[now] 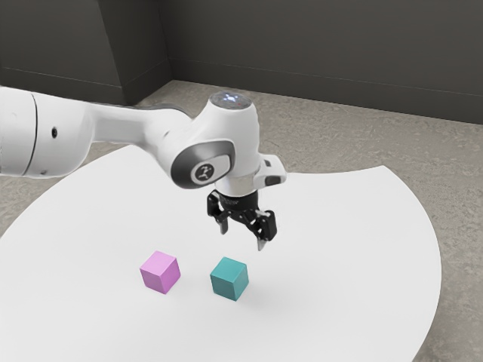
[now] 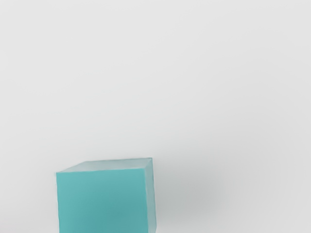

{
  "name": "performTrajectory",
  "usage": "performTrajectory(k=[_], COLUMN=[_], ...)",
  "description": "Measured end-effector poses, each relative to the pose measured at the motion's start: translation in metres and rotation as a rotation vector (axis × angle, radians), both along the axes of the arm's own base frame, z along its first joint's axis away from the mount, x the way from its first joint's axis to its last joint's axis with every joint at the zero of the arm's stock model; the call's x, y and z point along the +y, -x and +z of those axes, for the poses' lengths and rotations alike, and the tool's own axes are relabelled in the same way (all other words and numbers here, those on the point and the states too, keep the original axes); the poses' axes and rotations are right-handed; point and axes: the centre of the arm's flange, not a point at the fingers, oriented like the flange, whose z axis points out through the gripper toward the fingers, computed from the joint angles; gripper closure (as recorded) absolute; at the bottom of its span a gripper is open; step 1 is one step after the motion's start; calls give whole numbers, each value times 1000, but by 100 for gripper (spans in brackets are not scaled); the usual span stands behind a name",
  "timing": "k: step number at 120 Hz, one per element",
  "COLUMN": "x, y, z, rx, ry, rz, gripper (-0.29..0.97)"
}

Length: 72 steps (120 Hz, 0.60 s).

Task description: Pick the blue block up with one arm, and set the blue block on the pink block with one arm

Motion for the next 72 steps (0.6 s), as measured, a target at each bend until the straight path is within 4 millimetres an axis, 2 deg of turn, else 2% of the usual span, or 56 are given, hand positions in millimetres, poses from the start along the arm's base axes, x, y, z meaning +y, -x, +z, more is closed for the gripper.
performTrajectory(k=[17,31,57,72], x=[16,29,33,45], y=[-7,4,14,11], z=[-30,-63,-70,-69], rx=[15,32,-22,-45], ry=[34,83,124,121], rz=[26,48,5,-10], gripper=[0,0,0,0])
